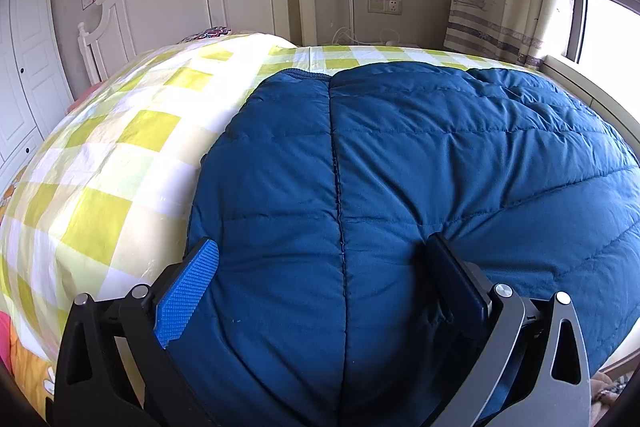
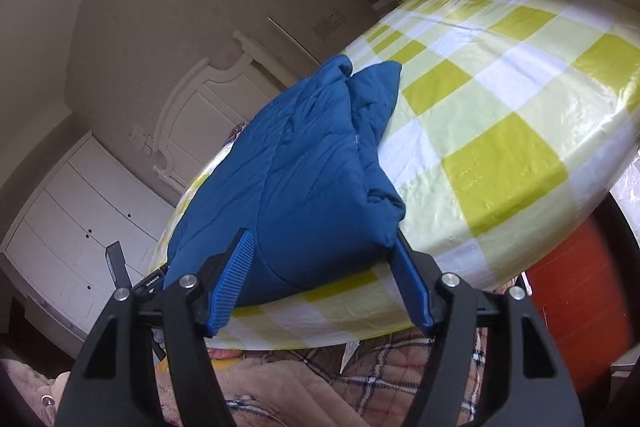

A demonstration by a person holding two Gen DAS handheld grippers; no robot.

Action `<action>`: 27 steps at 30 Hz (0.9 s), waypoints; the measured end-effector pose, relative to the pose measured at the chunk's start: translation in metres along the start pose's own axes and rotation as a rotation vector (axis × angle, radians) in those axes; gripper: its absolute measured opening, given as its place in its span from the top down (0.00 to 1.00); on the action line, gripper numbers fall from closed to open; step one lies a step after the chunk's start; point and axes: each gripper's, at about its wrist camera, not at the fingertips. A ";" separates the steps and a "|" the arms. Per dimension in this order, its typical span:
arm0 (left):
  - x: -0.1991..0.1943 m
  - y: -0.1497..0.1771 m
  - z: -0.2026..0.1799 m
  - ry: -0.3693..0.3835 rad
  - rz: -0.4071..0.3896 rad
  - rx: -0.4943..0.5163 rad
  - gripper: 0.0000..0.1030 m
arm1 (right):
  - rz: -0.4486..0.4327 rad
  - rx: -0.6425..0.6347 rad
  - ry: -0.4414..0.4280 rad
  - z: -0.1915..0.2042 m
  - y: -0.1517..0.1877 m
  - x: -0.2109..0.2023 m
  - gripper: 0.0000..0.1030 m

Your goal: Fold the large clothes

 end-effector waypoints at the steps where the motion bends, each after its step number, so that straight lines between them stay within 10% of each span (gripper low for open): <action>1: 0.000 0.000 0.000 0.001 -0.001 -0.001 0.04 | 0.000 0.000 0.002 0.001 0.001 -0.001 0.34; 11: -0.002 0.002 0.001 0.002 -0.013 -0.004 0.04 | 0.059 0.069 -0.075 0.008 0.001 0.021 0.33; 16: -0.002 0.003 0.001 0.005 -0.012 -0.007 0.04 | 0.103 0.058 0.035 0.030 -0.012 0.057 0.21; 21: -0.012 -0.015 -0.013 -0.023 0.035 0.000 0.05 | 0.007 -0.056 0.082 0.051 -0.014 0.055 0.61; 27: -0.029 -0.051 -0.081 0.156 -0.034 0.069 0.05 | -0.063 -0.153 0.067 0.074 -0.016 0.044 0.65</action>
Point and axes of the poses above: each gripper's, at about its wrist camera, not at the fingertips, and x roughly the way its jaws point, z to its left, y to its underside, and after that the axes turned 12 degrees about -z, right-handed
